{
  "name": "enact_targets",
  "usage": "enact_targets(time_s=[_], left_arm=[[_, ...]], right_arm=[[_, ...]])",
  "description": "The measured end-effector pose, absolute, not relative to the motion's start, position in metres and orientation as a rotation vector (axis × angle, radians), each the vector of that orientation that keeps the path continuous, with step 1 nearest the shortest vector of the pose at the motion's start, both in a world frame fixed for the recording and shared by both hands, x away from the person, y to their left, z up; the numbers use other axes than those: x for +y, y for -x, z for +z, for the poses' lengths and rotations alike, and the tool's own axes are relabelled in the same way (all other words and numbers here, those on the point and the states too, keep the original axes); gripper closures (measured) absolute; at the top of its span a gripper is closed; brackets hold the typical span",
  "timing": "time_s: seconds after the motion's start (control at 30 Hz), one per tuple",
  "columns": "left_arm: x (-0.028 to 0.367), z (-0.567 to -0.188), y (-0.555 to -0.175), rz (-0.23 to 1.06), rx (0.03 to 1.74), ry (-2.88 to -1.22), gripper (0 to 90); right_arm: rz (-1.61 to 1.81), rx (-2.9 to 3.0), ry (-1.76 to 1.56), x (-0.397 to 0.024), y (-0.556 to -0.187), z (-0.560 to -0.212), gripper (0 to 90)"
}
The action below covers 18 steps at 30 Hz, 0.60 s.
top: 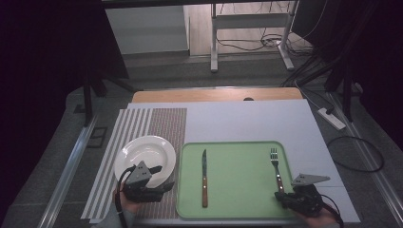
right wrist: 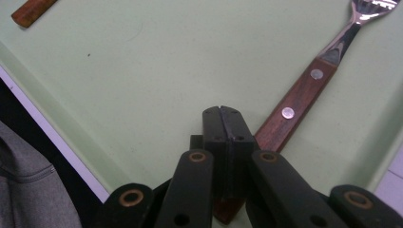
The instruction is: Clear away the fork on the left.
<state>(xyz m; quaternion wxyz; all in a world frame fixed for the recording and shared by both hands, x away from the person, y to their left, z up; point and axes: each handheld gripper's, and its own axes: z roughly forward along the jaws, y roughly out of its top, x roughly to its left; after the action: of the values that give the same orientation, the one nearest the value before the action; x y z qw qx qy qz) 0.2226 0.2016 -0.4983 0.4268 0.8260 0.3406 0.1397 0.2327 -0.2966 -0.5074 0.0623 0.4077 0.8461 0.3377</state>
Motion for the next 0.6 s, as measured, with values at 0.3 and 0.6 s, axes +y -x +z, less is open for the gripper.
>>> enact_targets(time_s=[0.3,0.6], left_arm=[[0.201,-0.498,-0.222,0.337,0.828,-2.057,25.5],[0.202,-0.497,-0.22,0.335,0.828,-2.045,24.6]], right_arm=[[1.197,2.486,-1.159,-0.293,-0.24,-0.498,89.6],[1.301,2.403,-1.068,-0.286,-0.243,-0.495,72.2]])
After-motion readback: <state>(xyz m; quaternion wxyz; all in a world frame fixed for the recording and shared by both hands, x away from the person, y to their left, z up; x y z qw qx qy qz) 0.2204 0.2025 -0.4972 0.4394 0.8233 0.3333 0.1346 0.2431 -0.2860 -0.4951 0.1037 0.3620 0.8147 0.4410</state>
